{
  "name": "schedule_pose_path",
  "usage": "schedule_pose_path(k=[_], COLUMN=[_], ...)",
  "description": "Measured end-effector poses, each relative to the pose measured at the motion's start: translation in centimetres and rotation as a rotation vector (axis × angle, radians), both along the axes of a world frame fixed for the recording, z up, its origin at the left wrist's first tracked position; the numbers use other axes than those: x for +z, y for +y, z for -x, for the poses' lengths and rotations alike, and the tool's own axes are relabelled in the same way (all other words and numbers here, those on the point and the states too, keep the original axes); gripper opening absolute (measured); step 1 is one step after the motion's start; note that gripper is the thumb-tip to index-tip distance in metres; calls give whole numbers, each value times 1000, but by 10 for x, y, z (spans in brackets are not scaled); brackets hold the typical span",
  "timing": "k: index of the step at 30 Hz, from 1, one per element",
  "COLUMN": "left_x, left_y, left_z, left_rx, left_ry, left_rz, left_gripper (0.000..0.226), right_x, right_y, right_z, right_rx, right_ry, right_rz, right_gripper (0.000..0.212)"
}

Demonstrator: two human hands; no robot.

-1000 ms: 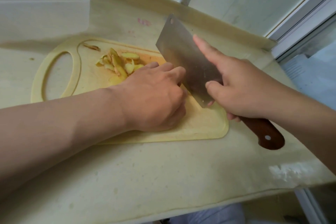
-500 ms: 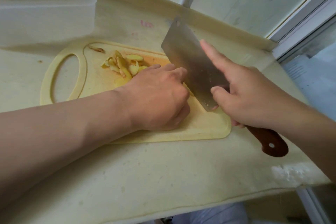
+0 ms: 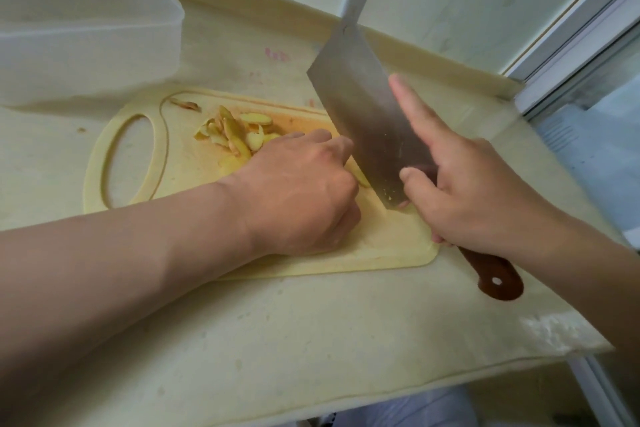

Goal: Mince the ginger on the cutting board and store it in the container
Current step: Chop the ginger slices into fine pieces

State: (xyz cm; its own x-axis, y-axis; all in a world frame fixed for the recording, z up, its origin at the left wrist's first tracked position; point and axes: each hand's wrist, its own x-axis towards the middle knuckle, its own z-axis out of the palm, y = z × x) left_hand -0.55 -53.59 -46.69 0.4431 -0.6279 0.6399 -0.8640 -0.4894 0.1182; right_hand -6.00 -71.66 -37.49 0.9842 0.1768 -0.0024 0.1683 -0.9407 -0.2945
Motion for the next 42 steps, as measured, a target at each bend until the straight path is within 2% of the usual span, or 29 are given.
schedule_pose_path(k=[6,14,18,22,25,31,35,39,42], left_x=[2,3,3,5,6,7,5,8,10], left_y=[0,1,0,0,-2,0,-1,1,1], left_z=[1,3,3,4,6,7,5,5,8], left_rx=[-13,25,33,41,34,73,103,121,77], left_ry=[-6,-36,-44,-71,-78,-134,-136,-164,-189], left_rz=[-24,-31,-22,-43,-53,-57,-9,42,94], left_gripper=[34,35,36,35,36,36,35,30,31], right_x=[12,2,1,11,14,0,-7,-11,-7], right_y=[17,2,-4,11,20,12,0,-13,-11], right_z=[-28,-6,1,-20,-28,-6,9,10,6], right_rx=[40,1,33,59,19,-41,-180,-266,-236], right_ry=[157,32,26,146,185,15,-9,68,197], right_rz=[99,-40,30,112,61,-120,-305,-446,-401], right_gripper=[92,91,90,91,92,91,91,92,90])
